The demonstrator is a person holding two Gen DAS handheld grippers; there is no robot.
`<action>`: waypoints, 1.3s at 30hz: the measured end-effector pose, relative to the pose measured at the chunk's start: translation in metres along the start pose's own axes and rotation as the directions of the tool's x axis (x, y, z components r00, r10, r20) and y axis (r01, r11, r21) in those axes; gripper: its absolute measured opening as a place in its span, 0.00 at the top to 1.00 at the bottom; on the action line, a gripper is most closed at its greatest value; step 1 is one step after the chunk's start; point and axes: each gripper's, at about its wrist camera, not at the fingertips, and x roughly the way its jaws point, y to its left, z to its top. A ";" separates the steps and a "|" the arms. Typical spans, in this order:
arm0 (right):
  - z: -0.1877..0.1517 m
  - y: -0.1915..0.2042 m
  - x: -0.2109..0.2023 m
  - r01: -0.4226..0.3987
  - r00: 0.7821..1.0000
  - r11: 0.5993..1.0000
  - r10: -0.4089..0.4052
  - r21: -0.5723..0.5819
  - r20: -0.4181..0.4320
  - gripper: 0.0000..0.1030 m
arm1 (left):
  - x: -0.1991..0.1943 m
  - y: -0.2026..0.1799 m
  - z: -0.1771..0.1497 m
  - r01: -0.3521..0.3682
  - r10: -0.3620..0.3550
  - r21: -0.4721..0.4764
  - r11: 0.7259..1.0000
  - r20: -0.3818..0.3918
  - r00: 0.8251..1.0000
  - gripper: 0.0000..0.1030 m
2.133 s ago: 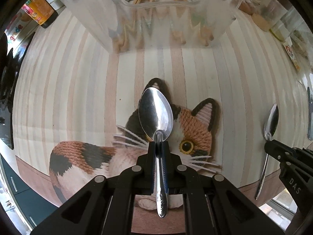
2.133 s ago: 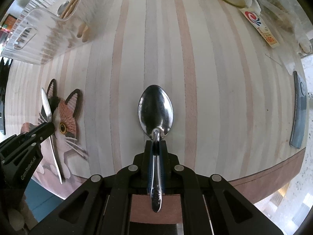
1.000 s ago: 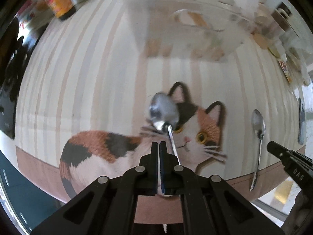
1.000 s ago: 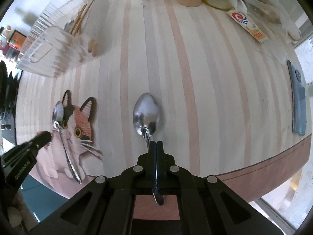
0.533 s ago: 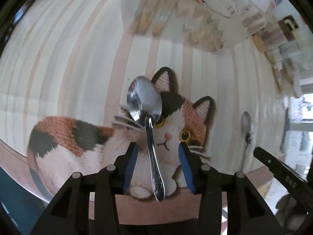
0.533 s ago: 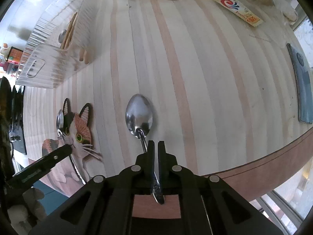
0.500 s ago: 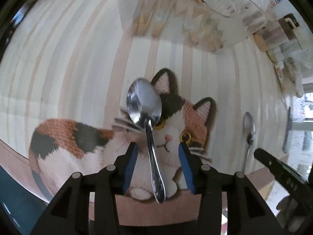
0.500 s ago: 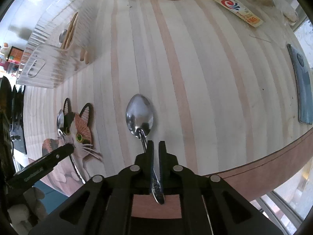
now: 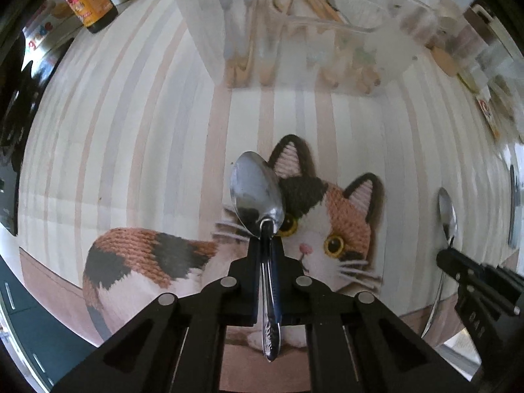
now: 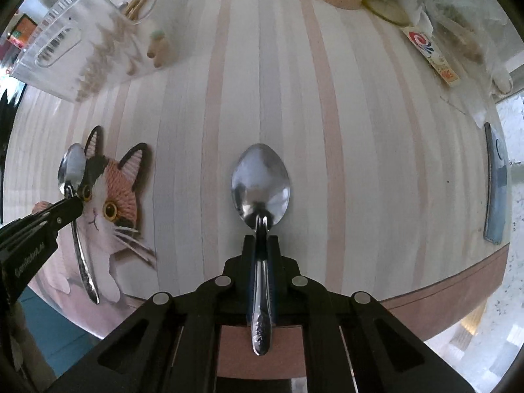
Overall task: Organize utensils
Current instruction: 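Lift both held spoons and turn toward the clear rack, then lower both spoons into the clear rack and open both grippers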
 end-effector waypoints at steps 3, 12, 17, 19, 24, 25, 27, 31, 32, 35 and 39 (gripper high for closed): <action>0.000 0.004 -0.001 -0.006 1.000 1.000 0.006 0.008 0.008 0.93 | -0.008 -0.004 -0.003 -0.012 0.011 0.020 1.000 0.029 1.000 0.97; -0.007 -0.022 -0.048 -0.057 0.995 0.998 0.054 0.039 0.085 0.93 | -0.065 -0.002 -0.012 -0.028 0.018 0.059 0.998 0.163 0.987 0.97; -0.002 -0.029 -0.093 -0.096 0.983 0.994 0.087 0.047 0.164 0.93 | -0.116 0.001 -0.008 -0.009 -0.009 0.069 0.998 0.257 0.966 0.97; 0.009 -0.021 -0.108 -0.115 0.975 0.992 0.104 0.045 0.195 0.93 | -0.130 0.007 -0.002 0.009 -0.025 0.059 0.998 0.283 0.959 0.97; 0.044 -0.002 -0.141 -0.175 0.951 0.985 0.164 0.016 0.262 0.93 | -0.161 0.012 0.028 0.060 -0.070 0.041 0.997 0.345 0.936 0.97; 0.051 0.001 -0.147 -0.185 0.946 0.983 0.175 0.009 0.274 0.93 | -0.166 0.013 0.035 0.071 -0.079 0.038 0.997 0.350 0.933 0.97; 0.066 0.012 -0.156 -0.203 0.934 0.979 0.197 -0.009 0.297 0.93 | -0.173 0.014 0.052 0.091 -0.095 0.028 0.995 0.360 0.928 0.97; 0.111 0.030 -0.177 -0.225 0.912 0.973 0.228 -0.050 0.340 0.93 | -0.181 0.021 0.094 0.113 -0.111 0.015 0.993 0.366 0.924 0.97; 0.123 0.034 -0.178 -0.226 0.910 0.972 0.233 -0.060 0.343 0.93 | -0.179 0.023 0.104 0.115 -0.112 0.014 0.993 0.361 0.926 0.97; 0.156 0.047 -0.175 -0.230 0.910 0.970 0.243 -0.078 0.336 0.93 | -0.158 0.031 0.144 0.135 -0.130 0.003 0.991 0.288 0.949 0.97; 0.203 0.066 -0.154 -0.241 0.922 0.966 0.259 -0.096 0.288 0.93 | -0.121 0.046 0.184 0.161 -0.150 -0.042 0.986 0.190 0.970 0.97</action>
